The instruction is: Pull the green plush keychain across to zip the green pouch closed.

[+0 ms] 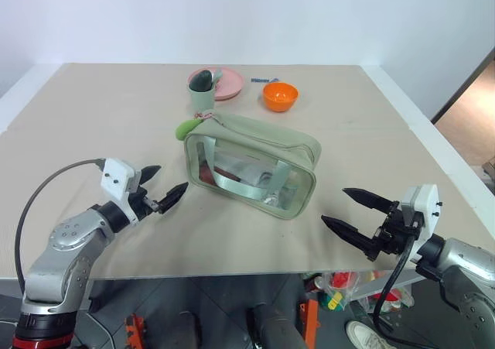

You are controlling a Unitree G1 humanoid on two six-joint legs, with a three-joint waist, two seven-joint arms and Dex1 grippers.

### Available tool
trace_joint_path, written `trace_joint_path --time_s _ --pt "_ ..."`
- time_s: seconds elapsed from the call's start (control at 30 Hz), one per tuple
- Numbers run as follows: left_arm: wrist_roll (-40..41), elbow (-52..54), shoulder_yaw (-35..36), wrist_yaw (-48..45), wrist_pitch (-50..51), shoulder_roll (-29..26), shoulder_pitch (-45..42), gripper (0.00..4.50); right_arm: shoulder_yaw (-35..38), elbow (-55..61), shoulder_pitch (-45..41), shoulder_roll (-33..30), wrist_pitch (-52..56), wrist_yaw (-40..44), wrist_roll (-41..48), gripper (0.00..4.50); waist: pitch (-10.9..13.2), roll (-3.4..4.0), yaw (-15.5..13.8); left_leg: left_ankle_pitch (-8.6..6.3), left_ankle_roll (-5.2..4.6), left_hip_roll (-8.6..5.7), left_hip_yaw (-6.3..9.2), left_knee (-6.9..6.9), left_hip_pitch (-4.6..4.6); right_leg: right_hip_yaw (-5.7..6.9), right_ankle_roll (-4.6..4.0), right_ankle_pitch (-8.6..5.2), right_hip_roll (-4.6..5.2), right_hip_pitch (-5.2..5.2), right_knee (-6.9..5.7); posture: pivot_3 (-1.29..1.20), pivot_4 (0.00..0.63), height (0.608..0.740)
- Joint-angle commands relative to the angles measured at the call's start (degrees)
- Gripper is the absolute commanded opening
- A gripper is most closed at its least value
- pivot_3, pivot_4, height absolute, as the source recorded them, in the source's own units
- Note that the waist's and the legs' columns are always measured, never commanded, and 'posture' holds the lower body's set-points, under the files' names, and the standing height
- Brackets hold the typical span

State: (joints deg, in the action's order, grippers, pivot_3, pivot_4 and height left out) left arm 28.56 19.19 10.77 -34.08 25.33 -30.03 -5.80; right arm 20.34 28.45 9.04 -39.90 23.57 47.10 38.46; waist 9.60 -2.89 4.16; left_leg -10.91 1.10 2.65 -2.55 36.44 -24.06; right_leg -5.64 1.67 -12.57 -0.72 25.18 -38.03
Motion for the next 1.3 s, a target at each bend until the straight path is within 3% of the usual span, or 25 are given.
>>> trace_joint_path --time_s 0.03,0.4,0.67,0.83,1.07,1.3 --pt "0.6 2.3 2.1 0.3 -0.5 -0.7 -0.1 4.42 0.2 0.8 -1.3 -0.5 -1.3 -0.2 -0.8 4.5 0.0 0.0 0.0 0.0 0.0 0.0 0.0 0.0 0.0 0.0 0.0 0.0 0.0 0.0 0.0 0.0 0.15 0.74" --pt "6.2 5.0 3.2 -3.2 1.3 -2.3 -0.3 4.42 -0.4 -0.1 -4.0 0.3 -2.0 -1.1 -2.5 4.5 0.0 0.0 0.0 0.0 0.0 -0.01 0.02 0.0 -0.01 0.01 0.0 0.0 0.0 0.0 0.0 0.0 0.15 0.74" --pt "20.0 13.2 0.6 -12.5 12.9 -12.5 -5.1 4.42 -2.1 1.1 -14.1 -2.7 2.0 -3.6 -2.4 4.5 0.0 0.01 0.1 0.0 0.0 -0.02 0.05 0.05 0.0 0.02 -0.01 0.0 0.0 0.0 0.0 0.0 0.15 0.74" --pt "22.4 14.7 -3.1 -10.2 16.2 -11.3 -11.0 4.42 -7.7 2.7 -21.0 -0.7 6.5 -6.3 -0.4 4.5 0.0 0.0 0.1 0.01 -0.01 -0.04 0.13 0.06 -0.01 0.07 0.0 0.0 -0.03 -0.03 0.0 0.0 0.15 0.74" --pt "22.3 15.3 -3.7 -8.6 16.8 -11.0 -10.4 4.42 -11.3 3.3 -24.4 1.6 9.7 -9.2 0.2 4.5 0.0 0.0 0.1 -0.04 0.0 -0.01 0.24 -0.07 -0.13 0.13 0.06 -0.15 -0.08 0.04 -0.01 0.0 0.15 0.74" --pt "22.0 15.5 -3.7 -7.6 16.7 -11.0 -10.5 4.5 -11.9 2.6 -25.1 2.1 10.5 -8.9 0.5 2.28 0.0 0.0 0.0 -0.03 0.0 -0.04 0.27 0.0 -0.14 0.15 0.06 -0.14 -0.05 0.0 -0.01 0.0 0.15 0.74"
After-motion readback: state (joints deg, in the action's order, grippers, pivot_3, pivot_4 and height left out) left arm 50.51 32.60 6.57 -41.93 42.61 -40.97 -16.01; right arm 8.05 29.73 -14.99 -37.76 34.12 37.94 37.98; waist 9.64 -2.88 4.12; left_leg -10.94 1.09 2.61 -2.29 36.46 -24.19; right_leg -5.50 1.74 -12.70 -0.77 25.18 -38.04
